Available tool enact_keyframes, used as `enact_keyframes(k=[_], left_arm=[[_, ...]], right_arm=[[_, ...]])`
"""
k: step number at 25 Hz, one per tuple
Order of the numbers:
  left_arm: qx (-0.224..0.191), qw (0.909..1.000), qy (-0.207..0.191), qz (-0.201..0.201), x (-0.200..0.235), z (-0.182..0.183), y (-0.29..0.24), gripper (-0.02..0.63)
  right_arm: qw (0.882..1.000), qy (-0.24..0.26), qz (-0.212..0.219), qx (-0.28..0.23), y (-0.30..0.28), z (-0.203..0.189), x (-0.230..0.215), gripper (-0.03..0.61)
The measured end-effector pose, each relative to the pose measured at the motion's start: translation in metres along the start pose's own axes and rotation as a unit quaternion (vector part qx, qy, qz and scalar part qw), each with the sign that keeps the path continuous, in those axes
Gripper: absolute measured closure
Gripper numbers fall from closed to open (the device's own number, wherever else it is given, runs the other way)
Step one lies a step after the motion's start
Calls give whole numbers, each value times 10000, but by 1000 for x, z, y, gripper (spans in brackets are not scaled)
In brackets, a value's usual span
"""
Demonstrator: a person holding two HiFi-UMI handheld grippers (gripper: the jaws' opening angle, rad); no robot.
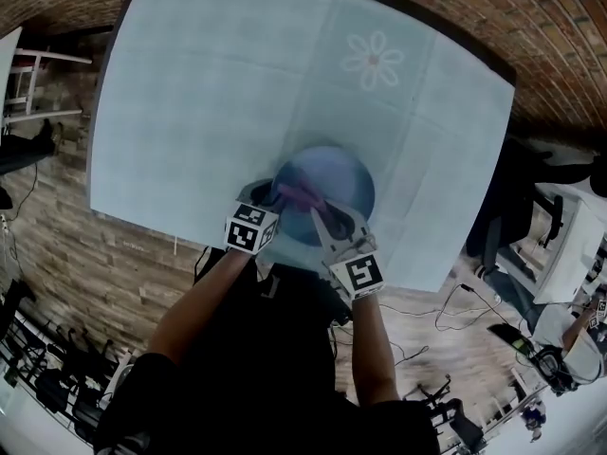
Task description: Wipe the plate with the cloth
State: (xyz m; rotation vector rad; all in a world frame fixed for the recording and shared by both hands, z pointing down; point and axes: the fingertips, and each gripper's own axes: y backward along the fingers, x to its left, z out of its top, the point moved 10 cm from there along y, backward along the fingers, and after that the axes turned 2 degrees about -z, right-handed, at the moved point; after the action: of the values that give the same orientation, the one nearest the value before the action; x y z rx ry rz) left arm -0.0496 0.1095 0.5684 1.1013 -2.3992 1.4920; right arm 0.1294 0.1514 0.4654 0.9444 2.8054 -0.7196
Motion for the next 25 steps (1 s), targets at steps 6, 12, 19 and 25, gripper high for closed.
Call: enact_keyframes(k=[6, 12, 19, 25], left_arm=[[132, 9999, -42, 54, 7, 3, 0, 519], [101, 9999, -34, 14, 6, 3, -3, 522], [124, 9999, -59, 13, 6, 3, -2, 522], [162, 9997, 105, -152, 10, 4, -2, 534]], right_arm=[[9974, 106, 323, 642, -39, -17, -18, 518], [9935, 360, 357, 1017, -62, -26, -26, 519], [9725, 1514, 432, 1718, -88, -42, -7, 518], [9569, 2135, 382, 1933, -103, -44, -5, 518]])
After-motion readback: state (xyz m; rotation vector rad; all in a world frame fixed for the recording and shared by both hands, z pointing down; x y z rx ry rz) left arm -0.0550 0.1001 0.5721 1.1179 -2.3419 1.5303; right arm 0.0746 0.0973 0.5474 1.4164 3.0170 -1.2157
